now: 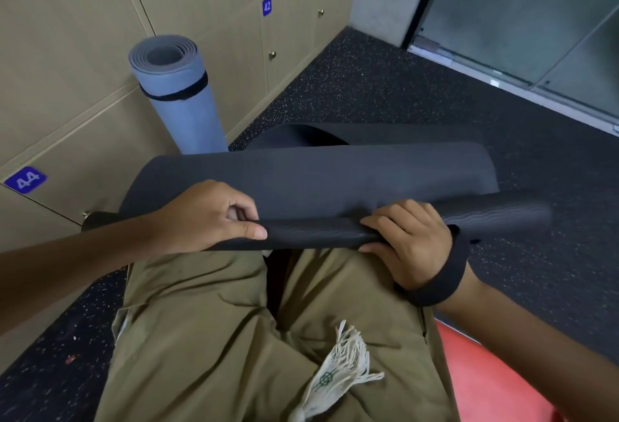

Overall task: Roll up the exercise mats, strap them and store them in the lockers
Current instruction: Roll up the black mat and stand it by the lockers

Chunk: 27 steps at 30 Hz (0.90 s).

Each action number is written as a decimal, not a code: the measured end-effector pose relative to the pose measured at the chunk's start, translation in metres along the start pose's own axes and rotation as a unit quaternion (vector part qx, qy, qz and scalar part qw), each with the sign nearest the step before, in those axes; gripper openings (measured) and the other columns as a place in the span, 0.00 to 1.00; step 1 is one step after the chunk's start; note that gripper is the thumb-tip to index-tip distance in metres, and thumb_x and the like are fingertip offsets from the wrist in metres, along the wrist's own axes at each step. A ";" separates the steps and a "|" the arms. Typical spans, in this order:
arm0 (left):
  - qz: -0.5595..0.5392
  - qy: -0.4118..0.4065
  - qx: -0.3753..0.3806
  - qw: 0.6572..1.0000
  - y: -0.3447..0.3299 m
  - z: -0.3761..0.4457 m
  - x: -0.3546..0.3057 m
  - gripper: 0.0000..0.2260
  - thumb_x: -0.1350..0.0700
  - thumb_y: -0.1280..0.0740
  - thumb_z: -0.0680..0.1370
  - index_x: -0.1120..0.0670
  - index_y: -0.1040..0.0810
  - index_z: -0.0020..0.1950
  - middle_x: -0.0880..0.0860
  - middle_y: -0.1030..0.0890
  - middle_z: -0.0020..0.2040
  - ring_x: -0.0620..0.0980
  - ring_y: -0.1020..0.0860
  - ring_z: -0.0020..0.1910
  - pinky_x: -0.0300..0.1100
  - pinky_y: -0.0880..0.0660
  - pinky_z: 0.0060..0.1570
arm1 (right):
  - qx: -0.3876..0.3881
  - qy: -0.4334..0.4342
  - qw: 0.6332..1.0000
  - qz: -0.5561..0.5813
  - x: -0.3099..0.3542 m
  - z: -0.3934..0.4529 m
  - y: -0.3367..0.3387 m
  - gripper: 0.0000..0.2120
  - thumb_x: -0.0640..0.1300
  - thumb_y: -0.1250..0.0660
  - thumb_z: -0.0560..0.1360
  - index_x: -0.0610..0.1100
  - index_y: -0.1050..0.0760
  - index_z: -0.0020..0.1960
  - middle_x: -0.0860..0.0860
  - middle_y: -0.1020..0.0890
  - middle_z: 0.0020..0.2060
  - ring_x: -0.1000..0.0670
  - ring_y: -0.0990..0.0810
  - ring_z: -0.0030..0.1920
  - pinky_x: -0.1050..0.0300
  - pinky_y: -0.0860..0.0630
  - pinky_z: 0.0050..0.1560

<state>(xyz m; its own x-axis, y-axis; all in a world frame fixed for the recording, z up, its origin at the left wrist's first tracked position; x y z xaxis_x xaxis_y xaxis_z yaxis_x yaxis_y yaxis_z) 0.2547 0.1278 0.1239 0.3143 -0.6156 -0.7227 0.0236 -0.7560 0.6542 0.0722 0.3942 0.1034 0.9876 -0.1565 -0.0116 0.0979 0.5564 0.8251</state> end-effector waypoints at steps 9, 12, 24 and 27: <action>0.169 -0.041 -0.206 0.963 -0.016 -0.018 -0.006 0.11 0.38 0.40 0.81 0.44 0.28 0.48 0.40 0.20 0.40 0.44 0.22 0.38 0.46 0.27 0.38 | 0.178 -0.085 0.967 0.159 -0.033 0.030 -0.010 0.17 0.59 0.41 0.80 0.48 0.21 0.51 0.53 0.19 0.42 0.48 0.21 0.43 0.51 0.24 0.44; 0.190 -0.114 -0.220 0.950 -0.018 -0.019 0.005 0.18 0.38 0.42 0.82 0.48 0.20 0.50 0.44 0.18 0.46 0.49 0.19 0.44 0.50 0.23 0.43 | 0.237 -0.140 0.929 0.248 -0.045 0.037 -0.019 0.11 0.60 0.39 0.78 0.55 0.24 0.49 0.60 0.21 0.40 0.60 0.23 0.42 0.58 0.28 0.44; 0.162 -0.162 -0.124 0.965 -0.006 0.001 0.016 0.16 0.39 0.34 0.77 0.48 0.16 0.54 0.40 0.21 0.50 0.42 0.23 0.50 0.40 0.29 0.52 | 0.076 -0.108 0.981 0.144 -0.033 0.031 -0.014 0.13 0.53 0.32 0.79 0.44 0.19 0.54 0.49 0.20 0.50 0.44 0.24 0.48 0.47 0.27 0.52; 0.080 -0.121 -0.062 0.987 0.006 0.013 0.018 0.11 0.40 0.31 0.77 0.46 0.16 0.50 0.40 0.20 0.50 0.41 0.22 0.51 0.37 0.29 0.53 | 0.063 -0.064 0.995 0.051 -0.023 0.024 -0.010 0.17 0.54 0.30 0.78 0.42 0.18 0.58 0.46 0.19 0.52 0.42 0.23 0.49 0.46 0.28 0.48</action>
<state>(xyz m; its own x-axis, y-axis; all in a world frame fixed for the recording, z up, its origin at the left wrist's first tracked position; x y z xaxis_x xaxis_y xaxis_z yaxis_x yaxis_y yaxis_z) 0.2483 0.1092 0.1118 0.0871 -0.7714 -0.6303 0.1131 -0.6210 0.7756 0.0452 0.3725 0.1091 0.9669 -0.2119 0.1422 -0.0271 0.4690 0.8828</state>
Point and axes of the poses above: each hand's wrist, its own z-axis towards the middle knuckle, its own y-axis out of the back of the hand, x = y × z, the point moved 2 cm from there along z, towards the middle knuckle
